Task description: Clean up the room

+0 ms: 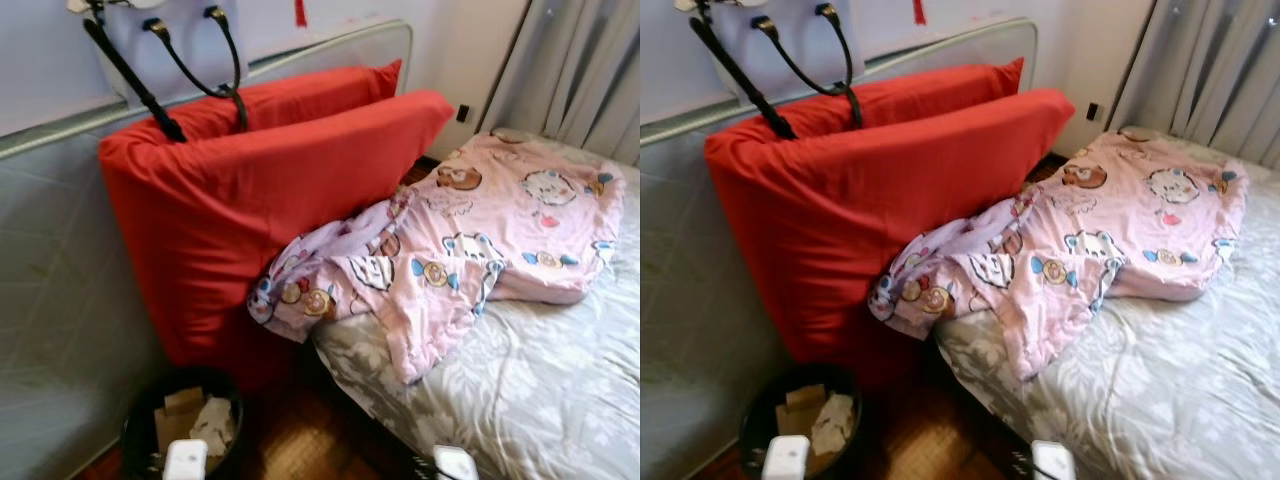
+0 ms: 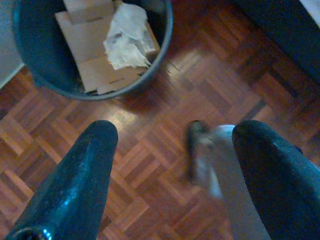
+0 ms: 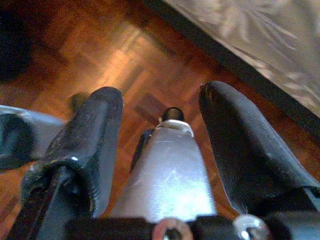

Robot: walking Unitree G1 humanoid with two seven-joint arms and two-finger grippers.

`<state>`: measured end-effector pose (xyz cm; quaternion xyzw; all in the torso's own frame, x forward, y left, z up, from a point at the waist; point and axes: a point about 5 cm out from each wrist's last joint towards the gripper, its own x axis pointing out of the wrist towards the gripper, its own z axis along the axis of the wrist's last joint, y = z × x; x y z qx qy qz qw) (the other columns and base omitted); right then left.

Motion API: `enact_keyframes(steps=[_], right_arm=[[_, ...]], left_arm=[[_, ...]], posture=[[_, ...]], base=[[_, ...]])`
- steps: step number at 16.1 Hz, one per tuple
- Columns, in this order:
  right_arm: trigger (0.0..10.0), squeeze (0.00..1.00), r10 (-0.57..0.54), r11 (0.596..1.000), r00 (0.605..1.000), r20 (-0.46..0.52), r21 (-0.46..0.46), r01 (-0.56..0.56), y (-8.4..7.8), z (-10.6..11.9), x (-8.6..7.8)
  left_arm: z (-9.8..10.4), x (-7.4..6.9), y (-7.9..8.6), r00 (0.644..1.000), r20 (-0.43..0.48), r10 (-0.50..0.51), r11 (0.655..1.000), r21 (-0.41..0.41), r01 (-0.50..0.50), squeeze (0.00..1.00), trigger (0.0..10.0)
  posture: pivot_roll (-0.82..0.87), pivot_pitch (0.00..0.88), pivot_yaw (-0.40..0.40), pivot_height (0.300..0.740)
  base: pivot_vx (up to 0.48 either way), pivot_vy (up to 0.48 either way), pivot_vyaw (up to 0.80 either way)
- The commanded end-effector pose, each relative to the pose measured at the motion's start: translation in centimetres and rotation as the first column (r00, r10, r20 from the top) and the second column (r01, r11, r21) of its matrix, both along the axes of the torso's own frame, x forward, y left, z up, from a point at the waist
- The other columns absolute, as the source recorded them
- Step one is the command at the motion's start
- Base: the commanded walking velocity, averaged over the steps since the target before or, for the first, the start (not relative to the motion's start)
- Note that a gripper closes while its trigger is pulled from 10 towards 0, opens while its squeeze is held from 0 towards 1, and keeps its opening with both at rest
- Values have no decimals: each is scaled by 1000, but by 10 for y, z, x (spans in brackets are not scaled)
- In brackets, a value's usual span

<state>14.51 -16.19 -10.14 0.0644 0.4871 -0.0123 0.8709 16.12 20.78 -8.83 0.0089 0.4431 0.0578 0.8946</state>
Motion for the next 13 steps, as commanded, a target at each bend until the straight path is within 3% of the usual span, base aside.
enact_keyframes(steps=[1, 13], right_arm=[[10000, 0, 0, 1000, 1000, 13, 15, 0, 6, 1, 5], [10000, 0, 9, 1000, 1000, 14, 15, -9, 7, 2, 5]], left_arm=[[2, 2, 5, 1000, 3, 2, 1000, 17, -2, 0, 10000], [3, 5, 4, 1000, 21, 10, 1000, 4, -10, 0, 10000]], posture=[[80, 0, -25, 740], [79, 0, -24, 740]], base=[[0, 274, 0], [0, 0, 0]])
